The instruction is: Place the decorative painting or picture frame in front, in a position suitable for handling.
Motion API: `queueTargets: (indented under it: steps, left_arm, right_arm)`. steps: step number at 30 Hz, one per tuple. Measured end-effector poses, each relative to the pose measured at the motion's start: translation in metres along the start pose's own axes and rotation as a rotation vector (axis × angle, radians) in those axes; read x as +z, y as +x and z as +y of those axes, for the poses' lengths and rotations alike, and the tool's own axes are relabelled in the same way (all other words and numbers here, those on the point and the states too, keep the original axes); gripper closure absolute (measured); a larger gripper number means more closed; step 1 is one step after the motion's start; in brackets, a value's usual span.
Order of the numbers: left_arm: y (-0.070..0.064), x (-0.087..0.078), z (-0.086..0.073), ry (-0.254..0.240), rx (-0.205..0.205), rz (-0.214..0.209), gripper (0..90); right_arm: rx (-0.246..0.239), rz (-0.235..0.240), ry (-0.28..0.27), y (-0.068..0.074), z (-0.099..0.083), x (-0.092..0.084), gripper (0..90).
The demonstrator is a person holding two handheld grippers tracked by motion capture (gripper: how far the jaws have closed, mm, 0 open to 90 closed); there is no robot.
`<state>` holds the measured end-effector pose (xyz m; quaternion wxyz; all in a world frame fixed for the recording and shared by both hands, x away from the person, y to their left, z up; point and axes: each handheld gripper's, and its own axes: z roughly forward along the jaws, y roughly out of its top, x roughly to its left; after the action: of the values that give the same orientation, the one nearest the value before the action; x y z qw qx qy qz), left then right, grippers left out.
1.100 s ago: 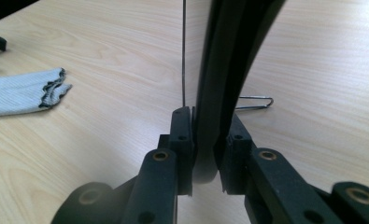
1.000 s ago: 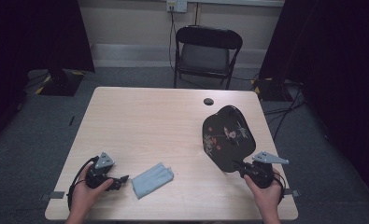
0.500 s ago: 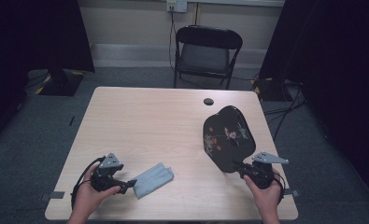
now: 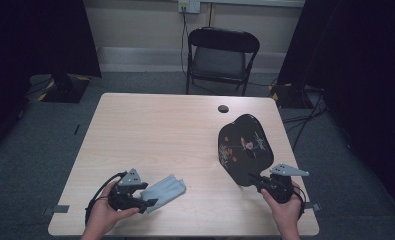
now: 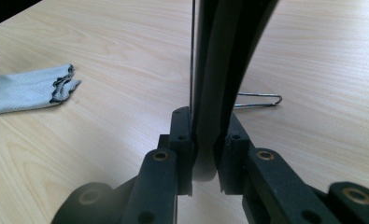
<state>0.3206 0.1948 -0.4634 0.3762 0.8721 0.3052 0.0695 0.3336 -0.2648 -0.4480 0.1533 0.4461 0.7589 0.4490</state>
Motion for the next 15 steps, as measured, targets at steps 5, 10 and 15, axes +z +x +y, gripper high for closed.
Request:
queueTargets:
  steps: [5,10,15]
  left_arm:
    - [-0.005,0.011,0.002,0.02,0.019,0.008,39.5]
    - [-0.002,0.017,0.003,-0.001,0.031,0.03,43.6]
    - [0.002,0.024,-0.002,0.046,0.034,0.043,46.3]
  right_arm:
    - [0.0,0.003,0.001,0.001,-0.002,-0.002,79.0]
    - [-0.003,0.01,0.004,0.002,-0.003,-0.004,79.0]
    - [-0.007,0.018,0.007,0.001,-0.003,-0.005,79.0]
